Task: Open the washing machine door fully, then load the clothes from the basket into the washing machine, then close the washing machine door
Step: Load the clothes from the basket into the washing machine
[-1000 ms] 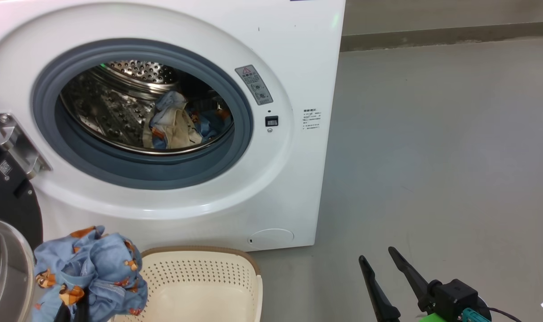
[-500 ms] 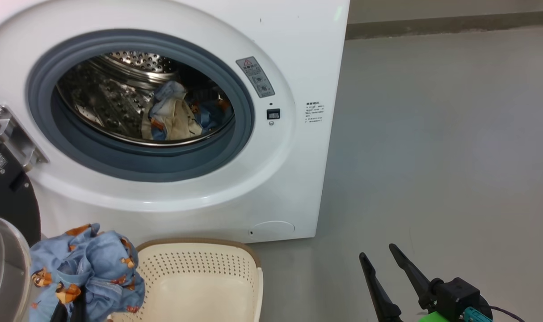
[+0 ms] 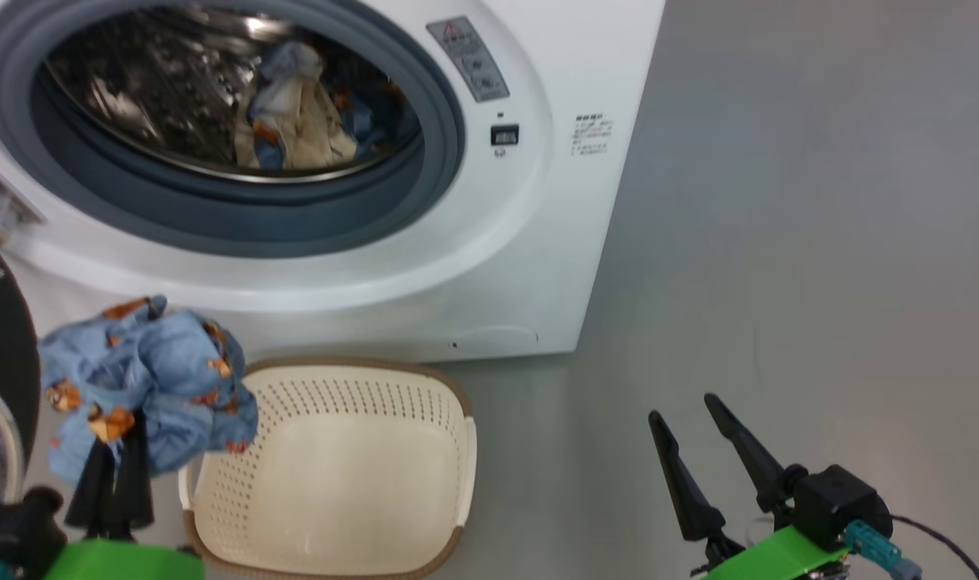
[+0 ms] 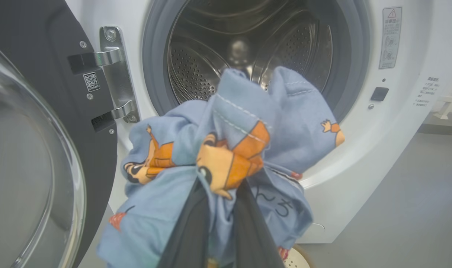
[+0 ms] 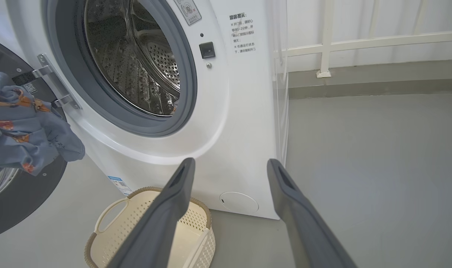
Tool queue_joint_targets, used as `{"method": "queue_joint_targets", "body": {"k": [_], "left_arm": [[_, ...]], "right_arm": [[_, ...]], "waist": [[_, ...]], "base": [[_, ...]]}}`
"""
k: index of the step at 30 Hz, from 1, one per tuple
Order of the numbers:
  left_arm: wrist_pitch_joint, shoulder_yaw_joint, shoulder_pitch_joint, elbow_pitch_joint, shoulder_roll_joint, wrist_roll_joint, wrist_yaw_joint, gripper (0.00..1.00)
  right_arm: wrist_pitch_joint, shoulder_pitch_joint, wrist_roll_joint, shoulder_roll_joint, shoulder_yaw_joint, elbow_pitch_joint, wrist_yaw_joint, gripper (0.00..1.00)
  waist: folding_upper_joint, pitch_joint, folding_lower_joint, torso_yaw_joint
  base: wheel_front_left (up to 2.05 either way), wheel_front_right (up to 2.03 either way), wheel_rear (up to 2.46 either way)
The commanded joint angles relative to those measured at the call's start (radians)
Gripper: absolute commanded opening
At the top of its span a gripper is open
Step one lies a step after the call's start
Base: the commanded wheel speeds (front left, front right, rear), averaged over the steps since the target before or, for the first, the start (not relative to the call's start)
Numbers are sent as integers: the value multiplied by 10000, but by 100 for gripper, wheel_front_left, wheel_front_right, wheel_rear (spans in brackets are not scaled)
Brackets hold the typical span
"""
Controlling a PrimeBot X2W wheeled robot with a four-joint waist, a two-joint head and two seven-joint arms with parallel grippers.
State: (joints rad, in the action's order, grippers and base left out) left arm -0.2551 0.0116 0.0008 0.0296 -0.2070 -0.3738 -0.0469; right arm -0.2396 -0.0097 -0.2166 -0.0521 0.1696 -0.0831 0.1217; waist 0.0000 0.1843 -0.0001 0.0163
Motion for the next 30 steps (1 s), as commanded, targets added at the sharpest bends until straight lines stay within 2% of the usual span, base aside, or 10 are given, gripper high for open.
{"method": "queue_joint_targets", "body": {"k": [1,12,19,30], "left_arm": [[-66,-421,-545,-148,-186,24,-53,0],[-66,-326,-3268,991,-191,212,-620,0],[-66,95,-5174,1914,-665,431,-788,0],[47,1034,-7693,3837,-1492,303,-833,0]], "right_arm": [[-87,-316,144,19,179,257,90,100],[-183,-1031,287,19,250,402,90,100],[-214,-1402,167,19,534,377,90,100],[-220,-1567,-98,19,954,476,90,100]], "waist": [[0,895,1,70],[0,2649,1,-231],[0,3286,1,-709],[0,3609,1,-1596]], "base": [[0,0,0],[0,0,0],[0,0,0],[0,0,0]]}}
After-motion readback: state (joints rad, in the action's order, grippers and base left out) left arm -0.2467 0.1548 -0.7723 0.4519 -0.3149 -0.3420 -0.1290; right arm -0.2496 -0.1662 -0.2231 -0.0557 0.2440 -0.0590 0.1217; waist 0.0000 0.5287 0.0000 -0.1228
